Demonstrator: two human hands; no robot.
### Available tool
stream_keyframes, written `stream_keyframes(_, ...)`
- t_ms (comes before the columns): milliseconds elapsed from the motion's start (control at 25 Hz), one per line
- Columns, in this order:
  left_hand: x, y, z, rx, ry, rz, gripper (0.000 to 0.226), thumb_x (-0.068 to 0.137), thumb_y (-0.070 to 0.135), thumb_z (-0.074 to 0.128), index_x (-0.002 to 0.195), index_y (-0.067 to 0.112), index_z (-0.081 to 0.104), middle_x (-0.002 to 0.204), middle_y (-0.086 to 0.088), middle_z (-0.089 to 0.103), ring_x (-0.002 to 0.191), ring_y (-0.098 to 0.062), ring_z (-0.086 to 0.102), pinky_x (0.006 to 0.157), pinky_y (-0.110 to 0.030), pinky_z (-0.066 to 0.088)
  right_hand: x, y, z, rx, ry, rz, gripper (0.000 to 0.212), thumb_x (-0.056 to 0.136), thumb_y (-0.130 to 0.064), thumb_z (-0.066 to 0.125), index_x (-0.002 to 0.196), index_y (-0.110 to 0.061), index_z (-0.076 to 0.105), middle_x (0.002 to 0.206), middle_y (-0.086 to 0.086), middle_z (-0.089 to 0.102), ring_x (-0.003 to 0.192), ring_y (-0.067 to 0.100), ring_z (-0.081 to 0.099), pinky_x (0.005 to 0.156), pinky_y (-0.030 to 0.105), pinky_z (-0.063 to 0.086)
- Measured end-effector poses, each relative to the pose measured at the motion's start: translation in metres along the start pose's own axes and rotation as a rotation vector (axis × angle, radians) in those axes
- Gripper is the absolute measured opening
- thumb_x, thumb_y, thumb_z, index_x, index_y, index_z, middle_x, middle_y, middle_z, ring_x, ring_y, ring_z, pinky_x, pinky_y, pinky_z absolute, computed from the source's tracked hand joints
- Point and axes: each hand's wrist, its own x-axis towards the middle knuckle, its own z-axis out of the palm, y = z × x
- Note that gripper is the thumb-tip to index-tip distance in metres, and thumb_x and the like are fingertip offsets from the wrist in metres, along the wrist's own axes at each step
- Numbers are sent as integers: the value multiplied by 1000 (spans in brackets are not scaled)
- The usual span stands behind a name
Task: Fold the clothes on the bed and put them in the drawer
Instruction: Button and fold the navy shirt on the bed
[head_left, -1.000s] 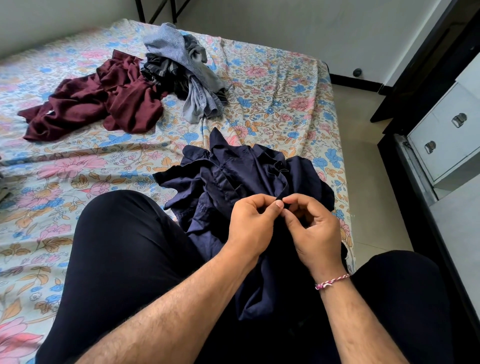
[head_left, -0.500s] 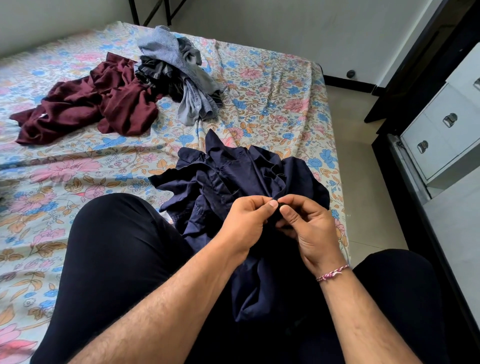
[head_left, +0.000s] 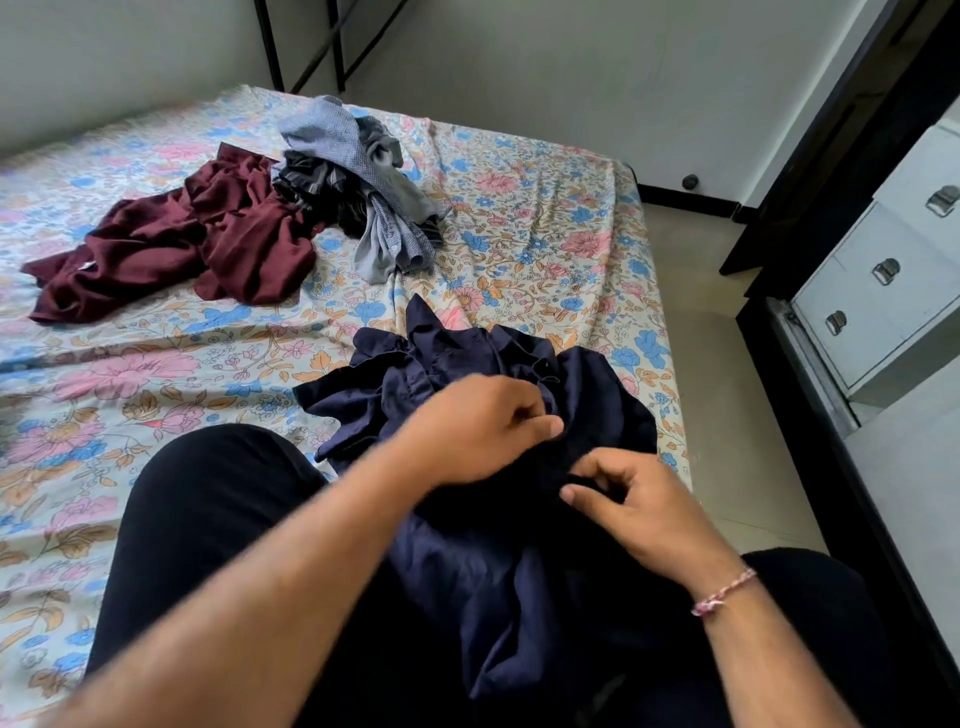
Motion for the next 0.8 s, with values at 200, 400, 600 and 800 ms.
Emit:
stream_keyframes(200, 54, -55, -108, 89, -335, 130, 18, 90, 41, 80, 82, 26, 73, 74, 10, 69, 66, -1, 60, 66, -23, 47, 47, 0, -89, 254, 9, 112, 8, 78, -21, 81, 84, -16, 77, 77, 5, 73, 69, 13, 63, 67, 27, 49)
stream_keyframes(400, 126, -47, -155, -12, -25, 111, 7, 94, 27, 78, 97, 22, 82, 87, 10, 79, 79, -5, 72, 79, -24, 57, 129, -35, -152, -21, 162, 175, 20, 84, -23, 84, 82, -5, 76, 74, 9, 72, 67, 16, 60, 69, 29, 47)
stream_keyframes(600, 192, 0, -190, 118, 627, 127, 17, 91, 37, 70, 107, 36, 76, 88, 8, 76, 89, -24, 72, 83, -35, 56, 190, -103, -211, -306, 961, -107, 25, 86, -39, 80, 90, -14, 75, 84, 4, 75, 81, 27, 69, 72, 31, 51)
stream_keyframes(800, 112, 1, -102, 99, 735, 200, 15, 88, 31, 67, 102, 32, 71, 94, 12, 76, 85, -15, 72, 74, -31, 56, 125, -60, -141, -340, 727, -100, 14, 84, -36, 79, 80, -24, 72, 70, -7, 71, 67, 18, 67, 65, 35, 55)
